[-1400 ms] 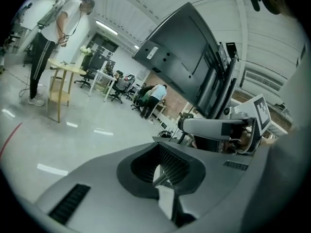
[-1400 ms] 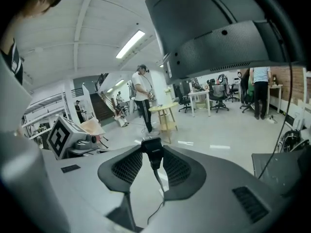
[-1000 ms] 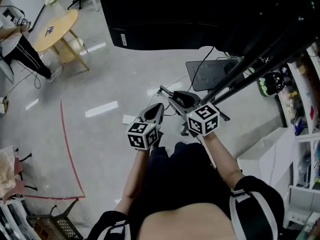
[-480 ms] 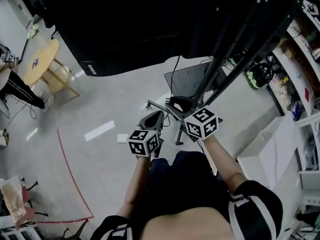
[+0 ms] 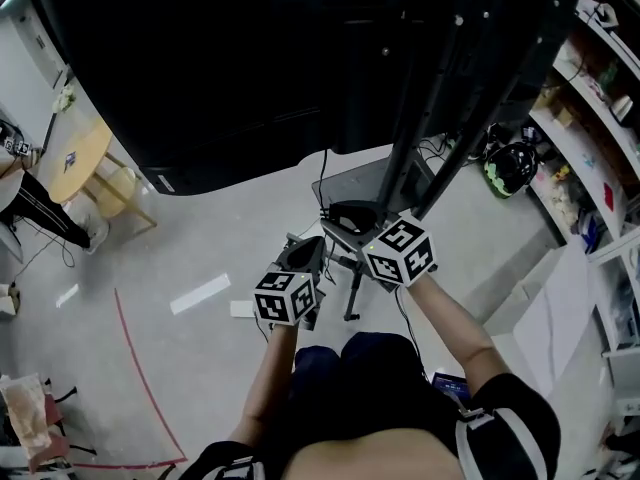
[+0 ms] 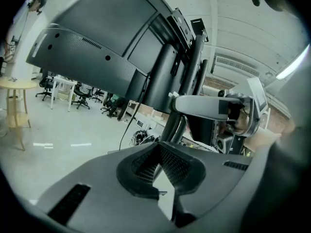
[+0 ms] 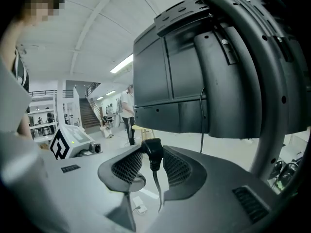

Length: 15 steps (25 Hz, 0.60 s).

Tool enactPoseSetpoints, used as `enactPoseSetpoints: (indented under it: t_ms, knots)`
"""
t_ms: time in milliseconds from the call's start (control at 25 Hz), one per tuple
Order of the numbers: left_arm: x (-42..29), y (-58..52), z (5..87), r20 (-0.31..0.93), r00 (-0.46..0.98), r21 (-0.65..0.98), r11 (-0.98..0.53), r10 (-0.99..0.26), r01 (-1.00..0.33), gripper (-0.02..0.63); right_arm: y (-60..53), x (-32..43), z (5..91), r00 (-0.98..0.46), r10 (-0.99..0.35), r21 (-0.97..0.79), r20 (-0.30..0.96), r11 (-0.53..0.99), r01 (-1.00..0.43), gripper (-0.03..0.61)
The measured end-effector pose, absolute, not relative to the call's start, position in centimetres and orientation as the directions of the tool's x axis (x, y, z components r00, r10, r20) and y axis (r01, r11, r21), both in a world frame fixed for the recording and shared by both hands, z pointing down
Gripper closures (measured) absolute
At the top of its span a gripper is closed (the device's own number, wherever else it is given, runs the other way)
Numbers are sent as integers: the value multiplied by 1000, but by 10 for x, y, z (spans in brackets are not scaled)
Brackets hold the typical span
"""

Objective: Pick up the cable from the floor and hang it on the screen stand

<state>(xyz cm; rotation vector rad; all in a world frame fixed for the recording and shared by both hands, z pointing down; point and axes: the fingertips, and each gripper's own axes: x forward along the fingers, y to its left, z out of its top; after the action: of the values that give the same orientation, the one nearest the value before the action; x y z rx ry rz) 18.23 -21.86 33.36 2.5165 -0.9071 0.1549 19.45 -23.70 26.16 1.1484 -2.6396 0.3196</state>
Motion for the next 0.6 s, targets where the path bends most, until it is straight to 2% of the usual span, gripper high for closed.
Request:
enactPoseSetpoints:
  t_ms: [320, 600]
  knots:
    - [220, -222, 303, 208, 776, 362, -690, -595, -626, 607, -238, 208, 219, -713, -633, -29, 302, 742, -670, 428]
    - [229, -232, 252, 165, 790, 295, -734, -591, -611, 607, -250, 217, 161, -742, -623, 34, 246, 771, -636, 428]
